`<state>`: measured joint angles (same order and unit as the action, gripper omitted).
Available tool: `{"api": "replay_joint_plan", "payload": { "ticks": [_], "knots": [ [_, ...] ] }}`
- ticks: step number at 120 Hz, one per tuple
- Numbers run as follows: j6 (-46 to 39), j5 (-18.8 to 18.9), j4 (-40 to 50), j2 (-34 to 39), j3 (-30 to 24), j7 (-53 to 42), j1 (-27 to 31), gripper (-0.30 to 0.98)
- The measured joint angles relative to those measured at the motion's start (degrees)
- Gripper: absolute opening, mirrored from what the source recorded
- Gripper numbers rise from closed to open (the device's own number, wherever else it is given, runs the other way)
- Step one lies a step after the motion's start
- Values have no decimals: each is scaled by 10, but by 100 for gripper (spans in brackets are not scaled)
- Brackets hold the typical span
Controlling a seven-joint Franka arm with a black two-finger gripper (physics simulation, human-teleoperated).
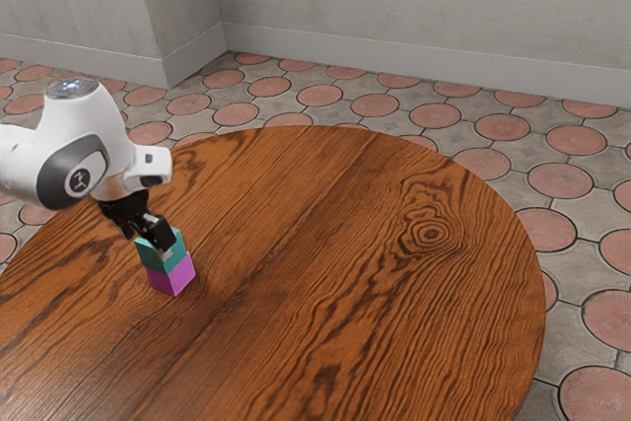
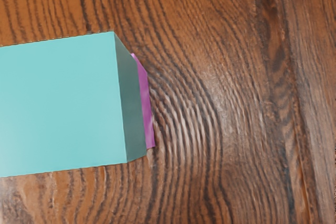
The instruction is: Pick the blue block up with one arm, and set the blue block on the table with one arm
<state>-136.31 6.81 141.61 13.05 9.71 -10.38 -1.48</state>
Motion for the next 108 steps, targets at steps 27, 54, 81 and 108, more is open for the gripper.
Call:
{"api": "replay_joint_plan", "payload": {
  "ticks": [27, 54, 81, 108],
  "knots": [
    [-10, -46, -59, -56, 30, -60, 0, 69],
    [-10, -65, -71, -78, 48, -115, 2, 69],
    [4, -100, -100, -105, 49, -166, 1, 69],
    [9, -120, -102, -120, 50, -203, 1, 69]
  ]
}}
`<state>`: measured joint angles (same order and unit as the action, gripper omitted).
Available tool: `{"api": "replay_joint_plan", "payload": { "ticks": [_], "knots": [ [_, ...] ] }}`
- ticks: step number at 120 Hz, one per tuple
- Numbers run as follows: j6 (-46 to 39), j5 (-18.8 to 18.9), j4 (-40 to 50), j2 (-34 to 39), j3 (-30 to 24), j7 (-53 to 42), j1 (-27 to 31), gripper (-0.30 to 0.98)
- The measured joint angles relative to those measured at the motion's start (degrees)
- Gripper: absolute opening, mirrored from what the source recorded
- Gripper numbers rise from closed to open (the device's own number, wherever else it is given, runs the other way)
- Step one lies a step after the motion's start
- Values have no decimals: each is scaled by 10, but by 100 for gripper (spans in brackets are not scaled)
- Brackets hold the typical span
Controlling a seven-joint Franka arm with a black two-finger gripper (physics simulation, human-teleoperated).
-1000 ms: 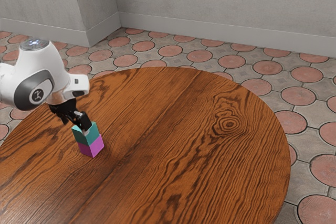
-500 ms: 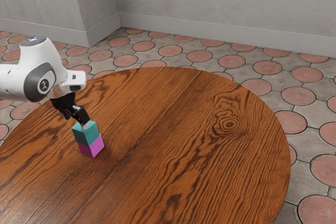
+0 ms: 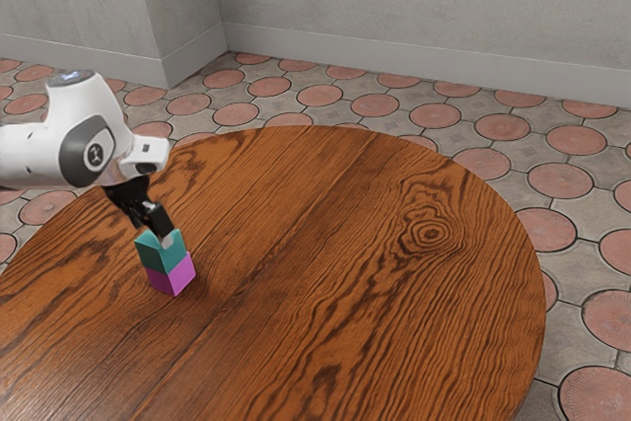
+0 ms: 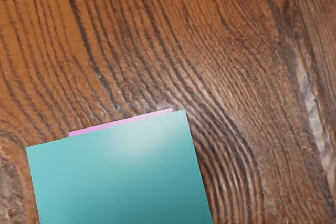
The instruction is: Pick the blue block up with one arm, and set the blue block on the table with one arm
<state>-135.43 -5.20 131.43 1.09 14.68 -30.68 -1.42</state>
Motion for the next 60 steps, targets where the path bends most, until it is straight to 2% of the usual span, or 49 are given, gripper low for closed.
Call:
{"api": "replay_joint_plan", "payload": {
  "ticks": [60],
  "knots": [
    [-1, -11, -20, -25, 20, -46, -11, 69]
  ]
}}
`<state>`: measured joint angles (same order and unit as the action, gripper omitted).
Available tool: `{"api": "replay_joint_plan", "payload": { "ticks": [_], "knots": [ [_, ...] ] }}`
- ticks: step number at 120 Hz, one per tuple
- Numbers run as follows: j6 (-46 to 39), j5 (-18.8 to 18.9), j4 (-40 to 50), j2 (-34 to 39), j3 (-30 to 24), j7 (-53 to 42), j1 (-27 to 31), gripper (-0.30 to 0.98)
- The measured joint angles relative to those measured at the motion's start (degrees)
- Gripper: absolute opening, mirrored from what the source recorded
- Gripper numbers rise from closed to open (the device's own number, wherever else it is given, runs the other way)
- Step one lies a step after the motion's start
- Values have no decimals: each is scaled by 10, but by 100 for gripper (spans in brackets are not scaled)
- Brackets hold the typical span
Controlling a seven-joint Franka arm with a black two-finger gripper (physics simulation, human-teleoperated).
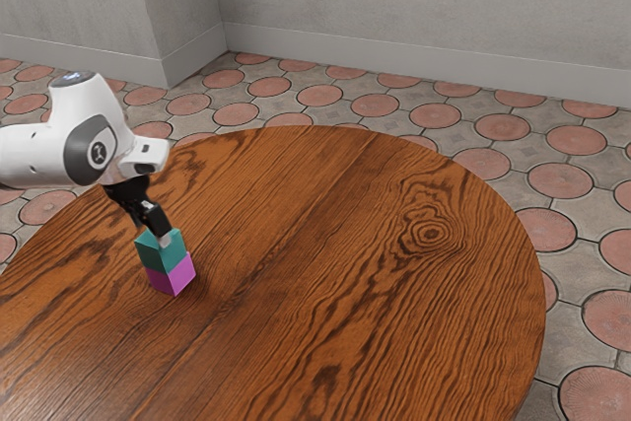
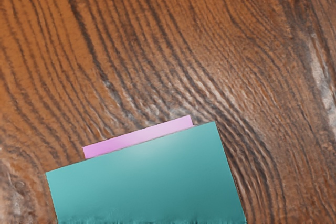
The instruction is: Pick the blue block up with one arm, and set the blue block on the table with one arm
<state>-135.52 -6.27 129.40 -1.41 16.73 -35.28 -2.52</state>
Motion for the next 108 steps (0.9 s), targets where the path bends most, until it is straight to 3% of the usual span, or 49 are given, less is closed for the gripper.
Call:
{"api": "replay_joint_plan", "payload": {
  "ticks": [108],
  "knots": [
    [-11, -52, -17, -30, 3, 24, 10, 69]
  ]
}}
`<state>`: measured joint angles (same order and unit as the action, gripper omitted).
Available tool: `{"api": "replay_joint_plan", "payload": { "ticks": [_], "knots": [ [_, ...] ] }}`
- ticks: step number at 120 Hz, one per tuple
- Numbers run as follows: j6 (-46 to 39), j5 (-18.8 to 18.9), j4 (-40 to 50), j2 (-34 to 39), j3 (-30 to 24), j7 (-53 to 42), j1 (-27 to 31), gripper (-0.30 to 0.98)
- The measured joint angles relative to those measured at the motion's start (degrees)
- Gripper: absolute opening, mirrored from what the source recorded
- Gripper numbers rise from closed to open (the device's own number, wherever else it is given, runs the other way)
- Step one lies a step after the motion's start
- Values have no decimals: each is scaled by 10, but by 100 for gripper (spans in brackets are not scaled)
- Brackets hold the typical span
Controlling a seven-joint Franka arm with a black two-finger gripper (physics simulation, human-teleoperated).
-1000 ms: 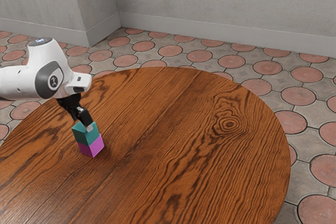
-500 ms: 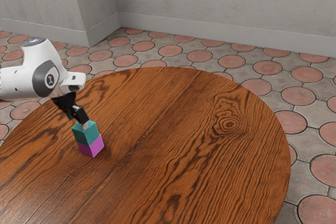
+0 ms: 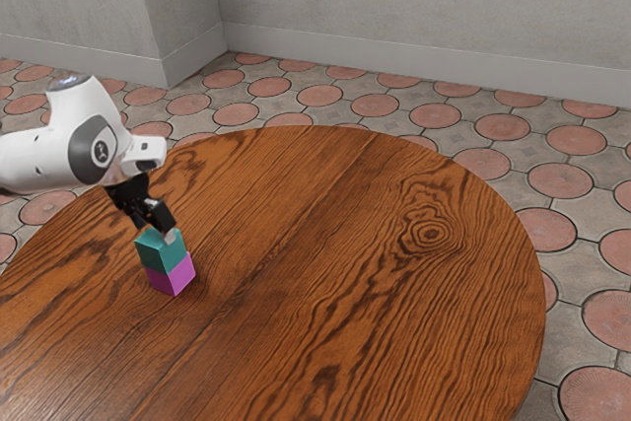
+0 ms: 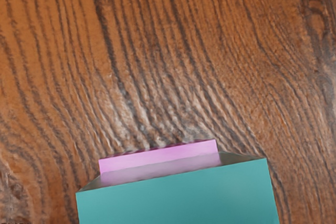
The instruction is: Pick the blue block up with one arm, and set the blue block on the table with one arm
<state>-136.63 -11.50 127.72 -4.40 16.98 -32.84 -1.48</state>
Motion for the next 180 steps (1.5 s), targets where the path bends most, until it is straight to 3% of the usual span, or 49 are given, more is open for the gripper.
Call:
{"api": "replay_joint_plan", "payload": {
  "ticks": [101, 134, 159, 180],
  "knots": [
    [4, -21, -20, -40, -14, 26, -1, 69],
    [29, 19, -19, -35, -13, 26, -1, 68],
    [35, 27, -24, -37, -13, 28, -1, 68],
    [36, 27, -24, -37, -13, 30, -1, 47]
  ]
}}
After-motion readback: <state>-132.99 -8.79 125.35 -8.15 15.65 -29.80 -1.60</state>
